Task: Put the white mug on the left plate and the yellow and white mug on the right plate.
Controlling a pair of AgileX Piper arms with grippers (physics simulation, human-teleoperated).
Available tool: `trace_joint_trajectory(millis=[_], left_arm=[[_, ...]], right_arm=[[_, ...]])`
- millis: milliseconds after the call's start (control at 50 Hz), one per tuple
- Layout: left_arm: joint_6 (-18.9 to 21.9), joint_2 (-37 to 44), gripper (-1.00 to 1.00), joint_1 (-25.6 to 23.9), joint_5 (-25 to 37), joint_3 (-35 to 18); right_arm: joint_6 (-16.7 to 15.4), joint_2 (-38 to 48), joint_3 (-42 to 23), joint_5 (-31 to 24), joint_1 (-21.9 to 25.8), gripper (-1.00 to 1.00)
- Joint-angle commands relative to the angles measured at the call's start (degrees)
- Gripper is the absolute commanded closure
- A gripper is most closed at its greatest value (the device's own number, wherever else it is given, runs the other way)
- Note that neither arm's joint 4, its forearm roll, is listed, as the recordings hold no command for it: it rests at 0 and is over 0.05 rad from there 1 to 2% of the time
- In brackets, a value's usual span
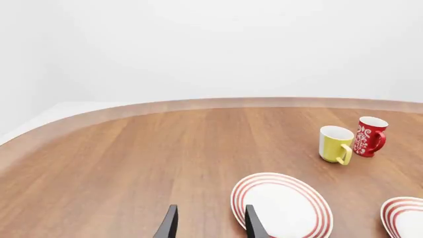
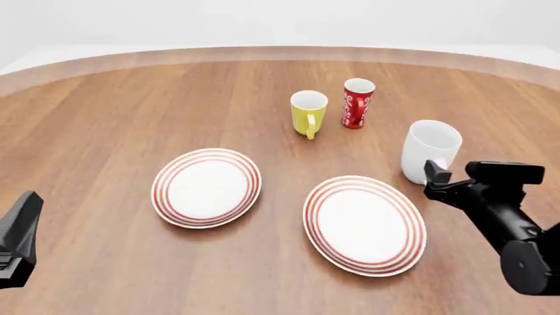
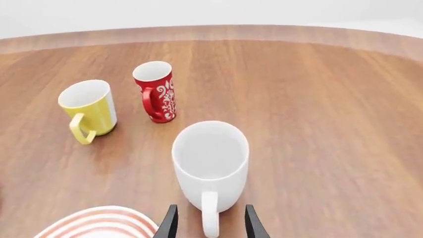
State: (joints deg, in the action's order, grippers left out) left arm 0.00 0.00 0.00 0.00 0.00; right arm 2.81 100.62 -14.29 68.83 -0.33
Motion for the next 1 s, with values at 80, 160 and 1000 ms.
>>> trace_joint_trajectory(millis=[80, 160, 1000], left_arm=[[0.00, 0.00, -1.00, 0.00, 0.00, 0.00], [0.00, 0.00, -1.00, 0.00, 0.00, 0.00], [0.00, 0.00, -1.00, 0.00, 0.00, 0.00]], right_arm=[[0.22, 2.81, -1.47, 0.31, 0.13, -1.00], [0.22, 3.43, -1.82, 0.36, 0.18, -1.00], [-0.44, 11.53, -6.13, 0.75, 0.75, -1.00]])
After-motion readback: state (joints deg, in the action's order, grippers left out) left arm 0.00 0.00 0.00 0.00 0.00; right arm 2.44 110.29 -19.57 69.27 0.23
